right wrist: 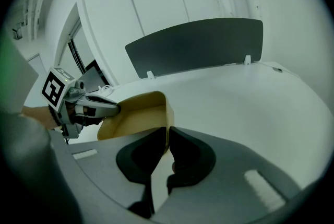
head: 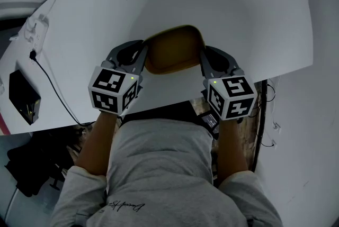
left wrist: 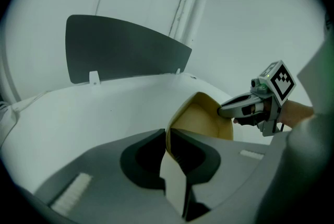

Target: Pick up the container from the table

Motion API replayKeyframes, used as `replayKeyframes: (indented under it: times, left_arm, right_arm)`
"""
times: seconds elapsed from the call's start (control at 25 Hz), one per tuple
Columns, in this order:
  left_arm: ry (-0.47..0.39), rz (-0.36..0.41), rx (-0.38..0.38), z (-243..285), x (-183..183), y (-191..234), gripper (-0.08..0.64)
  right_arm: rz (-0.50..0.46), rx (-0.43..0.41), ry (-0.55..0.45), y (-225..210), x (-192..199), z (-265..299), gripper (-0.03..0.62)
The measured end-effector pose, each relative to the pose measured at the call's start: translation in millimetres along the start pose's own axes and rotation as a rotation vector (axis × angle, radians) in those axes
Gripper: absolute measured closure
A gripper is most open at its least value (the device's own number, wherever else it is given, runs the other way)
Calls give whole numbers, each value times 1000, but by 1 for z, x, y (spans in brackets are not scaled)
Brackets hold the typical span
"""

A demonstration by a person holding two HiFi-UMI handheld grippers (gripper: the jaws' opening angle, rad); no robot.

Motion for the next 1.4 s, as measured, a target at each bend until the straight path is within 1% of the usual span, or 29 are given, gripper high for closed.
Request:
replayKeyframes:
  times: [0.4,1.12,1.4]
  left_arm:
    - [-34,-5,-17,-20,-9,0,529]
    - [-84,-21,-44,-57,-25,1,529]
    - [-112,-31,-48,-69,-34,-1,529]
  right_arm:
    - [-28,-4,-17,15,-10,-14,554]
    - [-87,-40,-32,36,-35,-34,554]
    - [-129,-42,-43,43,-49,-45,554]
Point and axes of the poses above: the fingertips, and each gripper's own axes: z forward along the fingers, y to its left, x out of its underside, the point moved 6 cm from there along -z, backward along the fingers, and after that the axes turned 13 degrees about -x, right-handed, at the moved point
